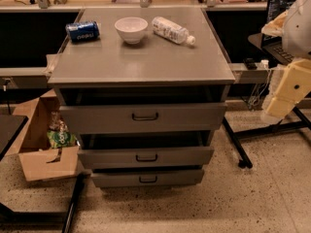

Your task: Open middle drawer

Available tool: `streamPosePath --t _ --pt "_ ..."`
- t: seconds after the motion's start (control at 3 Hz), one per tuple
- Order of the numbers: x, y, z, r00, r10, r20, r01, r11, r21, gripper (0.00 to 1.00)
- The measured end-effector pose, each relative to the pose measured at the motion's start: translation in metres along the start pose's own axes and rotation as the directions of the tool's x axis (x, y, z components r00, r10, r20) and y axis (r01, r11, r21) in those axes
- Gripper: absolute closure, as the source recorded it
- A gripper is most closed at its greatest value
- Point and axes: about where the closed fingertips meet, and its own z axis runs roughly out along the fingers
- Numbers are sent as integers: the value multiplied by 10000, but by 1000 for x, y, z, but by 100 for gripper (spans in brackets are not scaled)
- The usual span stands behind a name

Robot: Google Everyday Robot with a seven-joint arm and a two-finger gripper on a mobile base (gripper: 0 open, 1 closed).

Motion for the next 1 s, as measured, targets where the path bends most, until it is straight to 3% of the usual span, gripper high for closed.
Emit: streamPosePath --t 0.33,0.67,1.0 --pt "0 0 0 10000 -1 0 1 10000 1 0" --pt "-20 -3 -2 9986 -526 -17 526 9986 -27 0" --pt "-36 11 18 9913 -1263 369 1271 9917 -198 0"
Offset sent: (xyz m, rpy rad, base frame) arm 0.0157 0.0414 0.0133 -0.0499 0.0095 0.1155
